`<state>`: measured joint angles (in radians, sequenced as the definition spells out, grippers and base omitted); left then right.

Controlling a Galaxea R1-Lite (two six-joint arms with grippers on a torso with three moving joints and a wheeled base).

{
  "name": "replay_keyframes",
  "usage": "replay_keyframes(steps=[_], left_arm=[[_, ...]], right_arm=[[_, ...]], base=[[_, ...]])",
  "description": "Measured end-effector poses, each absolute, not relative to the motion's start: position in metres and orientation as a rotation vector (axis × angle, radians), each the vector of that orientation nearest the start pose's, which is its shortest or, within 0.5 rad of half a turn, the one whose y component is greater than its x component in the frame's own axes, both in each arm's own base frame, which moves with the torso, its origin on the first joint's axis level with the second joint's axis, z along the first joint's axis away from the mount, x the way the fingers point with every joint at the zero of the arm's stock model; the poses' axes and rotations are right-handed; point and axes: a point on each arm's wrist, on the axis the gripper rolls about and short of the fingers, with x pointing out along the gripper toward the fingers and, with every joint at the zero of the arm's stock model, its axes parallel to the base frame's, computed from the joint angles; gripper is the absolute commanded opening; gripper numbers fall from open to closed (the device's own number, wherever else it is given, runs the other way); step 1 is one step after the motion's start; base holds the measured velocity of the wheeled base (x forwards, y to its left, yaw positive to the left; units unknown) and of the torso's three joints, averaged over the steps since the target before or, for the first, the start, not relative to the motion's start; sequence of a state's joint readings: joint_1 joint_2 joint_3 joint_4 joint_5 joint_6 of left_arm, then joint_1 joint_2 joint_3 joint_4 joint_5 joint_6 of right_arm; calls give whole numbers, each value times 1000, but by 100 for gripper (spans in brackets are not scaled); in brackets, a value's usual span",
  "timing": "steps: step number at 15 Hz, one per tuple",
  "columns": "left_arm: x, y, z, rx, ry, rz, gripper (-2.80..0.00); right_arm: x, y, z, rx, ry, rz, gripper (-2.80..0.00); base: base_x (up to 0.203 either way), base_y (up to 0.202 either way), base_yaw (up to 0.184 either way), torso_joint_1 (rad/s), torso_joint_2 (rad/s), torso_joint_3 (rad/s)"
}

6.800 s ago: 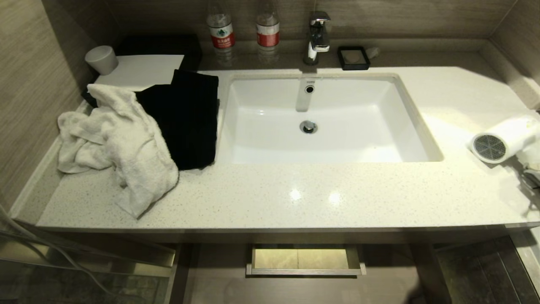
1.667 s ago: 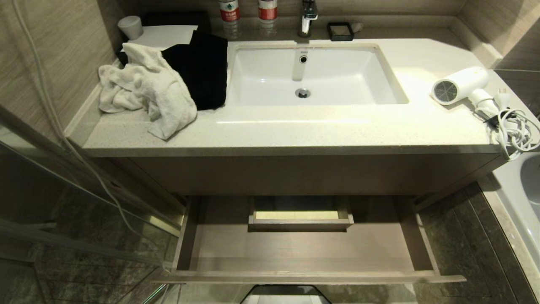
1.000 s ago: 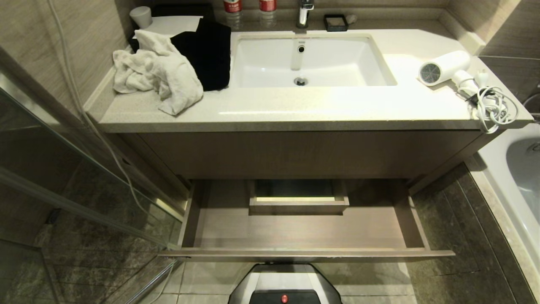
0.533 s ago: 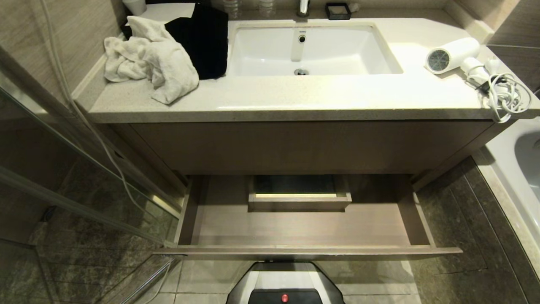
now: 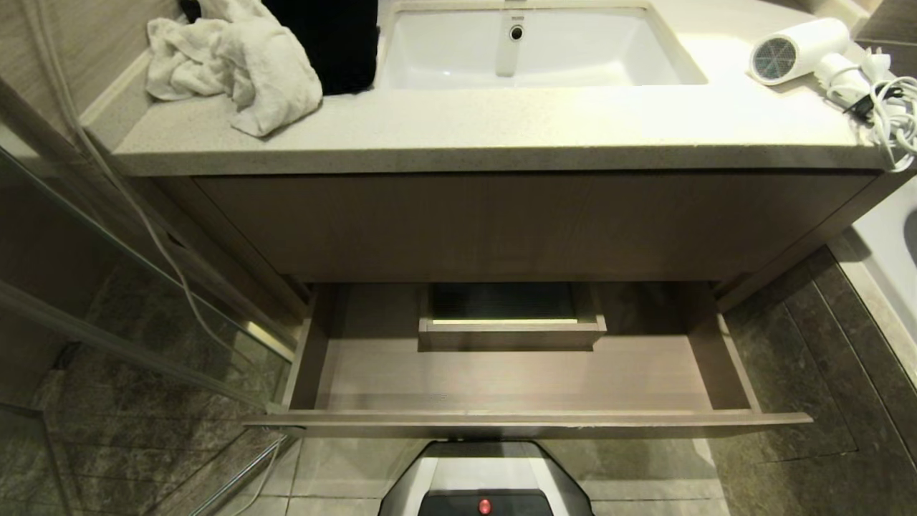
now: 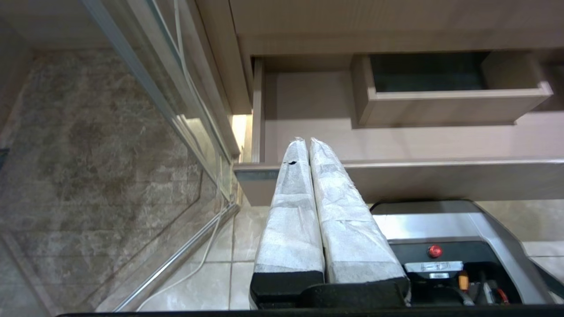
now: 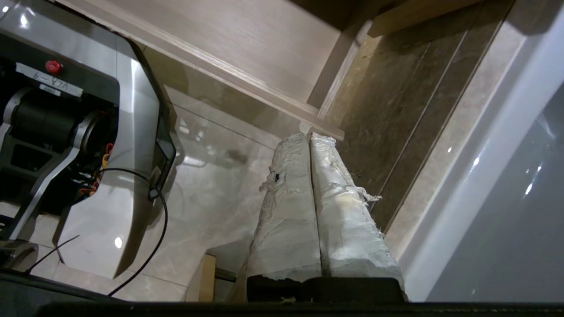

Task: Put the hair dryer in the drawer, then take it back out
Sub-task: Close the drawer

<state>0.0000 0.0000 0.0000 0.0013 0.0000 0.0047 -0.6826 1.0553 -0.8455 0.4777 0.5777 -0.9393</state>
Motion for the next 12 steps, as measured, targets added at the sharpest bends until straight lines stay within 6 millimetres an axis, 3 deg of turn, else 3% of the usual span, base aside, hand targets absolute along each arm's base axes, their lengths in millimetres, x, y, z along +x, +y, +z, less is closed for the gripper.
replay_keyframes(steps=[5,12], left_arm=[[-23,0,76,5,-1,0,-280],[-23,0,75,4,2,0,-280]], right_arm=[[97,-63,232,-499,553,166,-280],[97,-63,228,-483,571,174,-280]], base=[[0,0,0,-299,446,137],[0,0,0,38,284,321]])
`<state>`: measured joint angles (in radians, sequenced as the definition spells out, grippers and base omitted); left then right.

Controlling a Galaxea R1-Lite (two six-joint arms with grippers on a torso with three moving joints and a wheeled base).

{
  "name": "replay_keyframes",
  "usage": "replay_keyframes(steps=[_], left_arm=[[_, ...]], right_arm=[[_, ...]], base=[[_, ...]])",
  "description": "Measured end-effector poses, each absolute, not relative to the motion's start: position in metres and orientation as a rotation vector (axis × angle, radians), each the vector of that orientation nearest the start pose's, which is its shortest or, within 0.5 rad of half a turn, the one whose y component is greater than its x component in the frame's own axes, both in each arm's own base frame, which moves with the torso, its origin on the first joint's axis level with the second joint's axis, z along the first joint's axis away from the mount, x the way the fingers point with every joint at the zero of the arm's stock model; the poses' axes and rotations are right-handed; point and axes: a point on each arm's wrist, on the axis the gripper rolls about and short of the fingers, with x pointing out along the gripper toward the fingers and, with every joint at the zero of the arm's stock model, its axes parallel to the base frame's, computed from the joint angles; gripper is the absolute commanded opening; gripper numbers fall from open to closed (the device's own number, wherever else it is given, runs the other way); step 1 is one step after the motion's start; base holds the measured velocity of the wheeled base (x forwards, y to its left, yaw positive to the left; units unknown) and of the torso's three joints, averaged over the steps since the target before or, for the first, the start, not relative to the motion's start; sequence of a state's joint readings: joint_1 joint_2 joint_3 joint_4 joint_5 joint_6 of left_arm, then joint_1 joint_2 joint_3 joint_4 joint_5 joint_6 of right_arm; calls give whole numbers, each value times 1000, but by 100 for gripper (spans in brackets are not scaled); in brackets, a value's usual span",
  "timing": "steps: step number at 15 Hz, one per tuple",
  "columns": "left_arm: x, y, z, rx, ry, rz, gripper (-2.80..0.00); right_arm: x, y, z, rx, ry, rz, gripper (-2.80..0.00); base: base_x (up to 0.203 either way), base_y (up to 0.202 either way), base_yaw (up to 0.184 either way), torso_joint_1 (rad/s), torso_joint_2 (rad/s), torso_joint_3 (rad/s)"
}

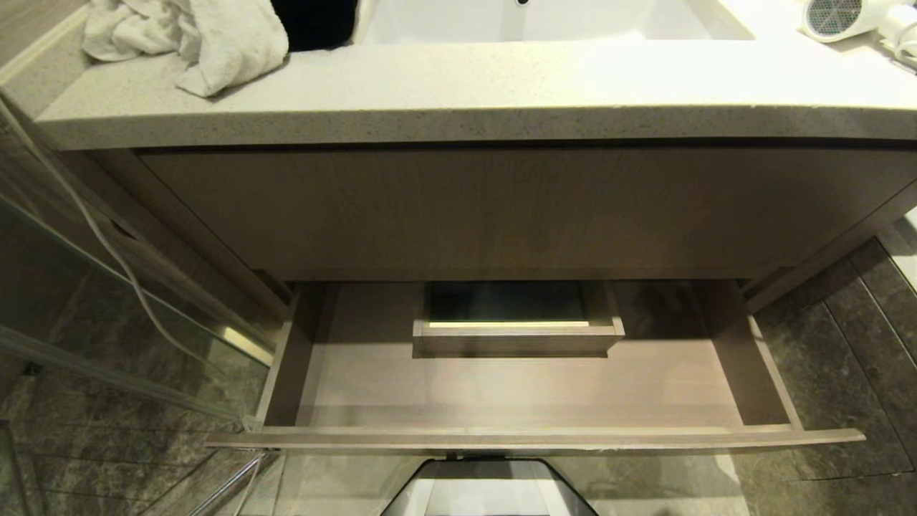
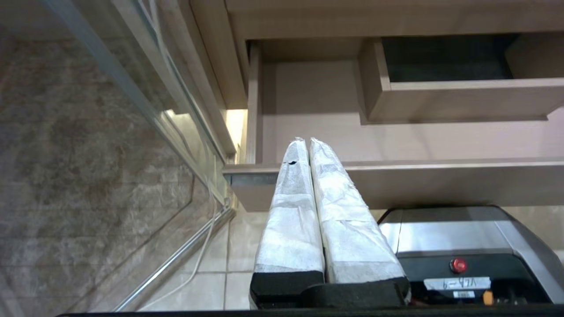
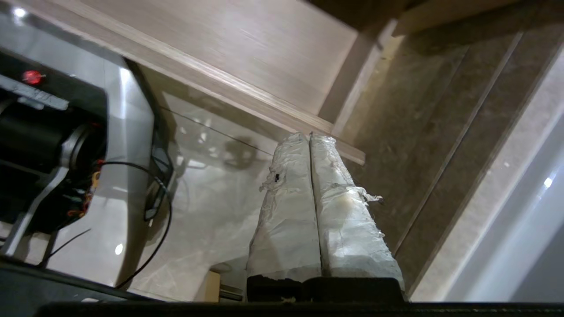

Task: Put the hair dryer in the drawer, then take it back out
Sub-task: Close the drawer

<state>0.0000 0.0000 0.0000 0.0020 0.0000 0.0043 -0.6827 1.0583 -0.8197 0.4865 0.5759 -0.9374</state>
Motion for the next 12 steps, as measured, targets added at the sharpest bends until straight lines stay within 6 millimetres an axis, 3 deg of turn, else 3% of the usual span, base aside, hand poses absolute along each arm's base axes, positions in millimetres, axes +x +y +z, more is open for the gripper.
replay_keyframes(steps=[3,12], left_arm=[[-23,0,75,5,2,0,-280],[-23,0,75,4,1,0,-280]], right_arm=[[96,-62,222,-469,589,180,-280],[90,-58,189,-309,754,268,-280]], base=[[0,0,0,101,51,159],[0,0,0,14,7,15]])
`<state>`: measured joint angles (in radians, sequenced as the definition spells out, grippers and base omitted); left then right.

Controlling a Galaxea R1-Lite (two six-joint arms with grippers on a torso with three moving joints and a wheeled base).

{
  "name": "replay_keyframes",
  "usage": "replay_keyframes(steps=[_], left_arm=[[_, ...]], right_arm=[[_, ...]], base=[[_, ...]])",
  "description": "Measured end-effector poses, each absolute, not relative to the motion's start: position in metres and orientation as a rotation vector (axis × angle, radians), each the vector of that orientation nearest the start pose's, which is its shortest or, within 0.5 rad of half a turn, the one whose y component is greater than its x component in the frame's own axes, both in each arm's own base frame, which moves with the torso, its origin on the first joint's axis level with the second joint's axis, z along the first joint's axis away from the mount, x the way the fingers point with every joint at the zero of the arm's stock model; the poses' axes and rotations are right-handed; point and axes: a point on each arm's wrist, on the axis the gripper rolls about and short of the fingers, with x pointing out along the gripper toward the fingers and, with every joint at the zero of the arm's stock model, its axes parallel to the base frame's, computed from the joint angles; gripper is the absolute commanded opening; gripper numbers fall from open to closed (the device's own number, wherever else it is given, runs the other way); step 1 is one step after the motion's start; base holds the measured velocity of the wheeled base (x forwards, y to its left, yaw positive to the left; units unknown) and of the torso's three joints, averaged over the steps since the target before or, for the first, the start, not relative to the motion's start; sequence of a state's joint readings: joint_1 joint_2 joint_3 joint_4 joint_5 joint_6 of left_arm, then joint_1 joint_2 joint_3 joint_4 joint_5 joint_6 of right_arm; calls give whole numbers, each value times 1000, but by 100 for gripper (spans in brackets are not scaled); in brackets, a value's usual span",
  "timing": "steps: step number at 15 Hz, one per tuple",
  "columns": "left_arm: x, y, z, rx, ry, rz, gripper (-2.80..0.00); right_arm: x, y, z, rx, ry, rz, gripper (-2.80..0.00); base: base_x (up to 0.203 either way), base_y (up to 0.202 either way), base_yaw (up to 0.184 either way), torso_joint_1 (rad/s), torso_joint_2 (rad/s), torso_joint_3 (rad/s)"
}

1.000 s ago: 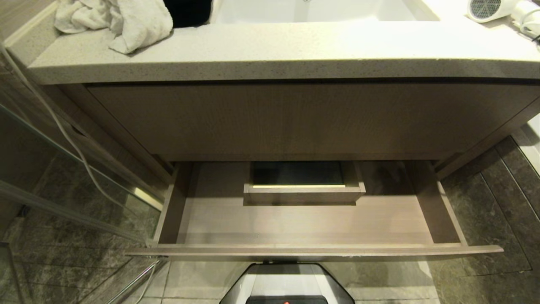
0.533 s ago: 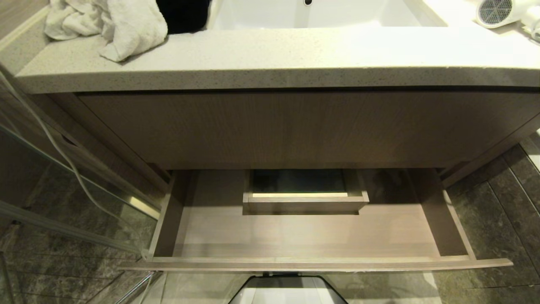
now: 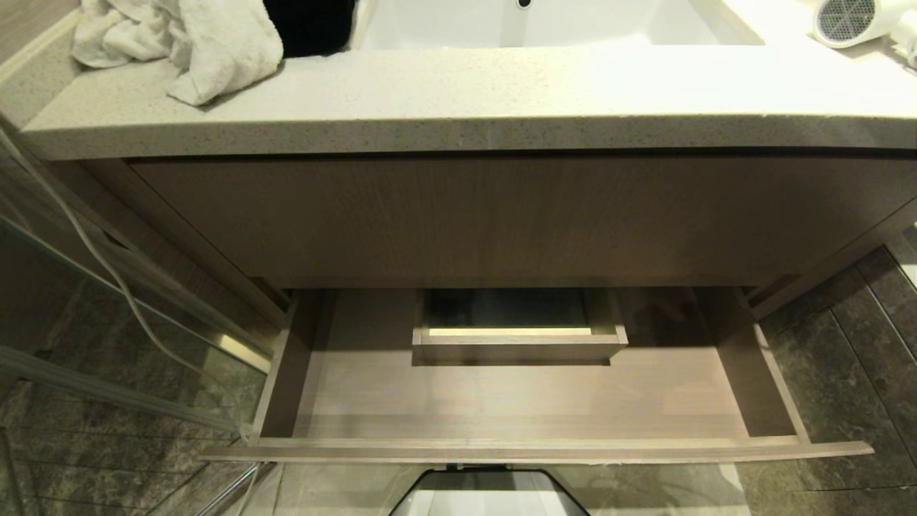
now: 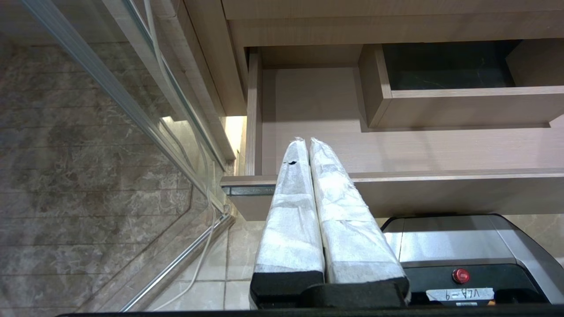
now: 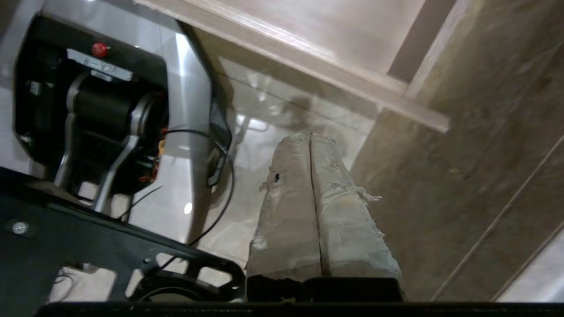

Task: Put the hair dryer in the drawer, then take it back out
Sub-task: Close the drawer

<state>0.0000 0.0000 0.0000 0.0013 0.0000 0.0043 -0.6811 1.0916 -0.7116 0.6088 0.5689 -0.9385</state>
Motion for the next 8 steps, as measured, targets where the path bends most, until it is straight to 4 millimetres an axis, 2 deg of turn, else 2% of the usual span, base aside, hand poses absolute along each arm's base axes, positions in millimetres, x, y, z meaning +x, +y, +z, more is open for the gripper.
replay_keyframes(steps=[4,8], left_arm=[[-23,0,75,5,1,0,-280],[-23,0,75,5,1,0,-280]], right_arm=[[94,-61,174,-183,884,335,-280],[111,-78,160,-162,1062,364,-280]], base=[[0,0,0,0,0,0],[0,0,0,0,0,0]])
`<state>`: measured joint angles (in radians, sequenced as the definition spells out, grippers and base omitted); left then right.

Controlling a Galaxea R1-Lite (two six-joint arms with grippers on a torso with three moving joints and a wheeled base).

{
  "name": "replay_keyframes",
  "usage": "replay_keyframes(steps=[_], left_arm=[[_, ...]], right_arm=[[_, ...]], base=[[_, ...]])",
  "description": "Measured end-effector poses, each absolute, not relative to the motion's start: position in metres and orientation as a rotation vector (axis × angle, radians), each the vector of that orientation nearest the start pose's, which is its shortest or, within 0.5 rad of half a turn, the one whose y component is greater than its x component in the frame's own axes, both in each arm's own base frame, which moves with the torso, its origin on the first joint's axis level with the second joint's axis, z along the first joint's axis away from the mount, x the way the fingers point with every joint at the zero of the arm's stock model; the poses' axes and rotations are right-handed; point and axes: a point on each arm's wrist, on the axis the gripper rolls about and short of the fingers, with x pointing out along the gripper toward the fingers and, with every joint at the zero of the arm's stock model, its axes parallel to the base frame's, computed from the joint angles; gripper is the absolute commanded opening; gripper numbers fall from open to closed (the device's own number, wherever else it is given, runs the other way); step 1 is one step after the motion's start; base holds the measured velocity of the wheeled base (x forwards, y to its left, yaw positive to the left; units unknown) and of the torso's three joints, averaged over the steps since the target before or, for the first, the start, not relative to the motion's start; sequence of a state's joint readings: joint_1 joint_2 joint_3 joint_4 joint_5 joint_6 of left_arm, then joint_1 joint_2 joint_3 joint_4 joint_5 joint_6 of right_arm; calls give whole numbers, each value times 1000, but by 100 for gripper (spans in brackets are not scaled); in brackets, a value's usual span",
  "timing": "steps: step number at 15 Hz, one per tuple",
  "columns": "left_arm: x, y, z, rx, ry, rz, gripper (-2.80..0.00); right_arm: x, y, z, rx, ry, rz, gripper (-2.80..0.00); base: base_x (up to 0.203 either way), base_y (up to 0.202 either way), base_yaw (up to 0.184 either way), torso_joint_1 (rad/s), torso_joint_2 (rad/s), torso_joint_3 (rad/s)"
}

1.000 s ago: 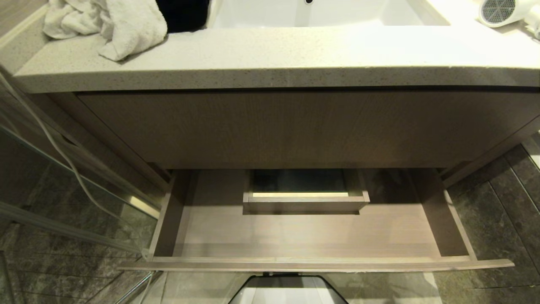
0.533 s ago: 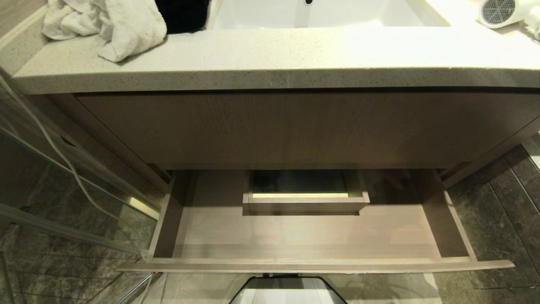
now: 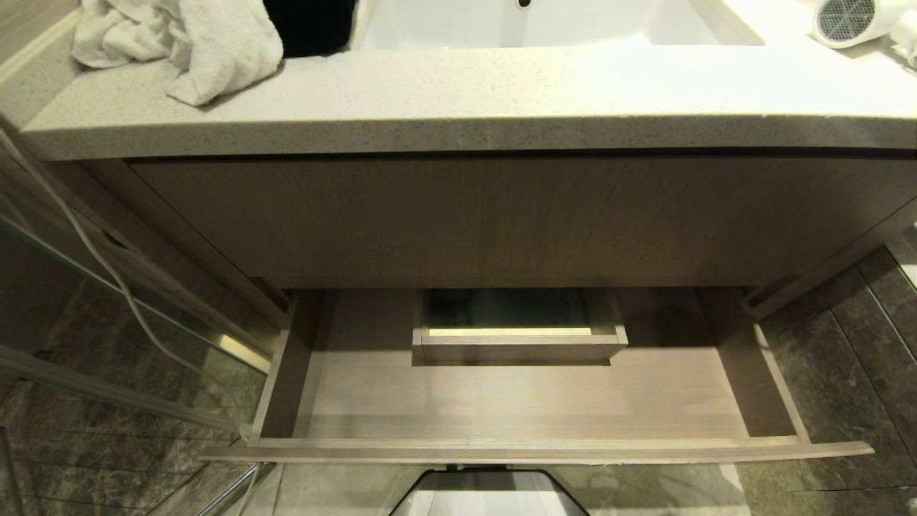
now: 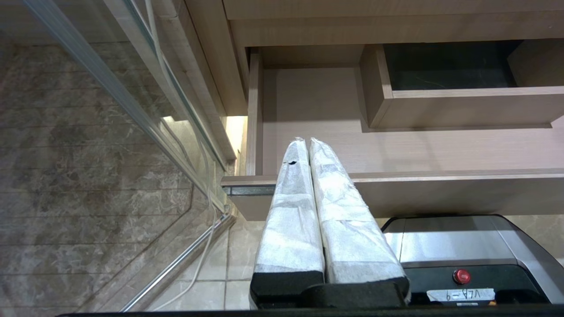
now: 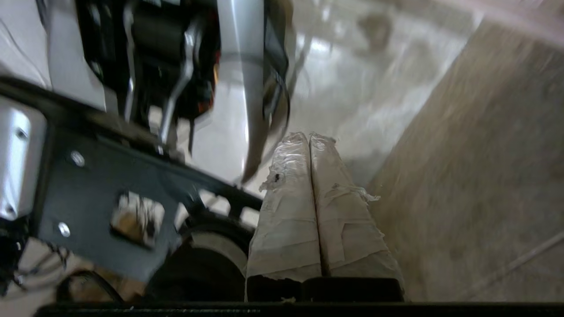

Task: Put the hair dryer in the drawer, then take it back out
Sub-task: Close the drawer

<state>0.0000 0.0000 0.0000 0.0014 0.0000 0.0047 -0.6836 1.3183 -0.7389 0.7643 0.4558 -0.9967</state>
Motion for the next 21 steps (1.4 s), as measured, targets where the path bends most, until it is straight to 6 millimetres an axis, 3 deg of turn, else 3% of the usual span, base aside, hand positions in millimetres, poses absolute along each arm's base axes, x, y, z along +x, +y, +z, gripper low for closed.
replay_keyframes(steps=[7,21], left_arm=[[-23,0,75,5,2,0,-280],[-23,0,75,5,2,0,-280]], right_arm=[[152,-117,128,-147,1323,359,-280],[230,-180,44,16,1513,580,-280]], base=[[0,0,0,0,0,0],[0,0,0,6,1,7]])
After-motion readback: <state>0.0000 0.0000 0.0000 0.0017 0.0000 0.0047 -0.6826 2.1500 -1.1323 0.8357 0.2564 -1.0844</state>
